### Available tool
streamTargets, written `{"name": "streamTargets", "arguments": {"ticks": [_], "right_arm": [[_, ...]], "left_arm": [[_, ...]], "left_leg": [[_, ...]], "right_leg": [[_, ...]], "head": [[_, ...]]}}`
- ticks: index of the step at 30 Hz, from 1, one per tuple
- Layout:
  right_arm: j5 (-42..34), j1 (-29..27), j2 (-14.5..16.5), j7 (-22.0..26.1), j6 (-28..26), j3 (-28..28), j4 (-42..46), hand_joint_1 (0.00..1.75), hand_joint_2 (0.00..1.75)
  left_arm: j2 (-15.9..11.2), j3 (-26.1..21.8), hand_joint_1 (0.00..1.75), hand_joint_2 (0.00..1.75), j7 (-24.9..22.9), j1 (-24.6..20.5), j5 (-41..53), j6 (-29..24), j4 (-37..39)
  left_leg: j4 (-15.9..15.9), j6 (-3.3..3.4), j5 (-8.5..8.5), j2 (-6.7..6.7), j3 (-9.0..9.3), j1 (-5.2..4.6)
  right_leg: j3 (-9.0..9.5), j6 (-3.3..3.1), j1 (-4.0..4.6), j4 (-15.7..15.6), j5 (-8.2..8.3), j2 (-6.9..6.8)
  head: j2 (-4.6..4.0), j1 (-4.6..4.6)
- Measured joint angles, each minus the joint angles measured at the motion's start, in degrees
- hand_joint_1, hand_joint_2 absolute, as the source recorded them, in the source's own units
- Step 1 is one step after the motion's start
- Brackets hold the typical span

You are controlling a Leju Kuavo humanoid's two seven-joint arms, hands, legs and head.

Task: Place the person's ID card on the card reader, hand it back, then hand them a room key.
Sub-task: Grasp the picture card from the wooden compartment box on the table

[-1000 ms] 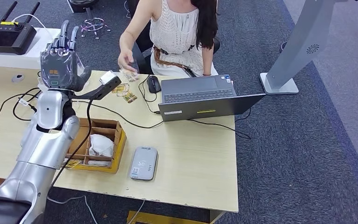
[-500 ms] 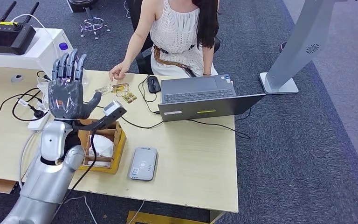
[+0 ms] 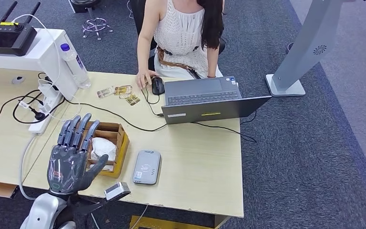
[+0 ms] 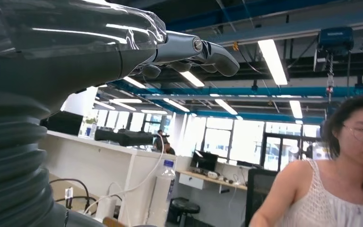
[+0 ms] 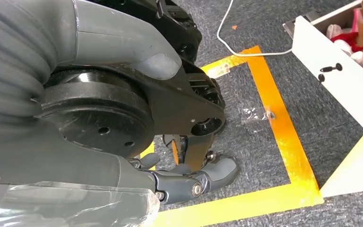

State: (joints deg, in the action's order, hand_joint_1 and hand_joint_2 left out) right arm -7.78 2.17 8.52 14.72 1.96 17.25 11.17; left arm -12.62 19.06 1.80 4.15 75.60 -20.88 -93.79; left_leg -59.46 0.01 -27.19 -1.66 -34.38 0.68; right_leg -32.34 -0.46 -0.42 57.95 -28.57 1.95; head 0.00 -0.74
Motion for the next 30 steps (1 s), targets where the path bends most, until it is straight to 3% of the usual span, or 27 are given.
{"name": "streamTargets", "arguments": {"ticks": [5,15,30], "right_arm": [[-0.45,-0.04,-0.04,0.38,-0.04,1.15,0.00,0.00,1.75],[-0.34,-0.18,-0.19,-0.12,-0.13,2.69,0.00,0.00,1.75],[1.09,-0.18,-0.20,-0.50,-0.02,3.37,0.00,0.00,1.75]], "left_arm": [[-1.16,0.48,0.00,1.75,-1.40,4.05,-2.11,5.60,-0.91],[-5.26,2.69,0.00,1.75,-6.78,9.43,-5.90,9.79,-0.72],[-6.97,3.02,0.00,1.75,-9.00,9.67,-8.96,10.27,3.25]], "left_leg": [[0.00,0.00,0.00,0.00,0.01,0.00],[0.02,-0.03,-0.03,0.00,-0.01,0.01],[0.02,-0.03,-0.02,-0.03,0.00,0.01]], "right_leg": [[0.00,0.00,0.00,0.00,0.00,0.00],[-0.02,0.00,0.01,0.00,-0.02,0.00],[0.00,0.00,0.00,0.00,-0.02,-0.03]], "head": [[0.00,0.00],[0.00,-0.01],[0.00,0.01]]}}
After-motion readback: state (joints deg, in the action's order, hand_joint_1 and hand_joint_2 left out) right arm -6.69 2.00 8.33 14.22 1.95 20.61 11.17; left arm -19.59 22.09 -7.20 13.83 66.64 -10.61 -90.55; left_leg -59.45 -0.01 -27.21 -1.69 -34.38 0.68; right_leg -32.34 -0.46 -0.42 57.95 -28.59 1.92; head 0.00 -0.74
